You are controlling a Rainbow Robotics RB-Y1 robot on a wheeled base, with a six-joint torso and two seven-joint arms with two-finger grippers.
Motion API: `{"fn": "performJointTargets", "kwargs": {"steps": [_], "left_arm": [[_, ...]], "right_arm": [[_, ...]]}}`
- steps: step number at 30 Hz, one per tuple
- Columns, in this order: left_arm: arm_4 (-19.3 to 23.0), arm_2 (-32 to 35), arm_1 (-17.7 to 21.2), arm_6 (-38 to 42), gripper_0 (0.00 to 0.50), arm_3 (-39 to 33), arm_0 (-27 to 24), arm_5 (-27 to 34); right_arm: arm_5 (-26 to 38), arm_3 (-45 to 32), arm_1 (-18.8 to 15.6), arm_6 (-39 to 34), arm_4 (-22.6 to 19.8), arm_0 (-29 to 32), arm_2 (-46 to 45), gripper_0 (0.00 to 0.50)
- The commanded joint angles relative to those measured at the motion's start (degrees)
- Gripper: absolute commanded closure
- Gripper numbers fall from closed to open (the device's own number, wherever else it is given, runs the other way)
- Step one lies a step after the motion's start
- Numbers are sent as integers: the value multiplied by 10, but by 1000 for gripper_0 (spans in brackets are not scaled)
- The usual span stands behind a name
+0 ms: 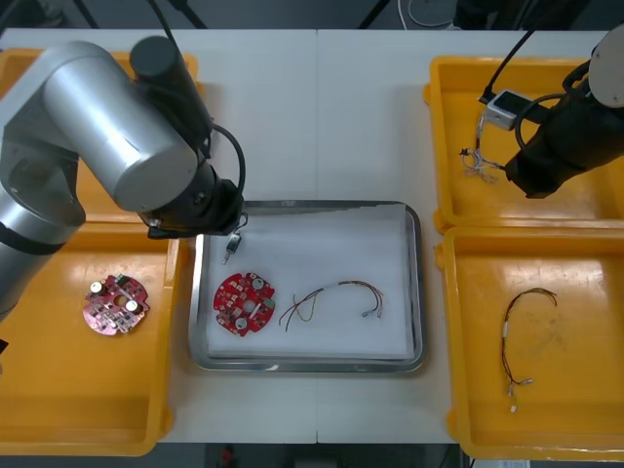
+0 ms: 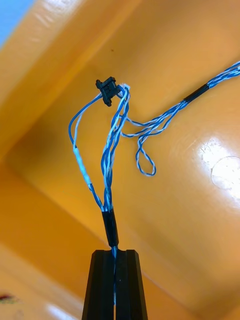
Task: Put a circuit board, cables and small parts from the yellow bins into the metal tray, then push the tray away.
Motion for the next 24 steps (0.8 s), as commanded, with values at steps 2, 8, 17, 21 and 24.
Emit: {"fn": "performJointTargets", "kwargs": {"steps": [2, 8, 17, 21, 24], "left_arm": [[26, 95, 10, 46, 0, 12, -56, 36], [46, 160, 39, 38, 0, 67, -89, 36], [-1, 189, 50, 22, 0, 193, -142, 36], [-22, 191, 50, 18, 0, 239, -157, 24], [-33, 201, 50, 18, 0, 273, -162, -10]], "right_arm": [[52, -104, -16, -19, 5, -14, -14, 500], [52, -186, -21, -19, -17, -14, -14, 500], [52, -222, -22, -21, -125, -14, -13, 500], [52, -238, -22, -22, -153, -14, -1, 500], [52, -266, -21, -25, -157, -14, 27, 500]]}}
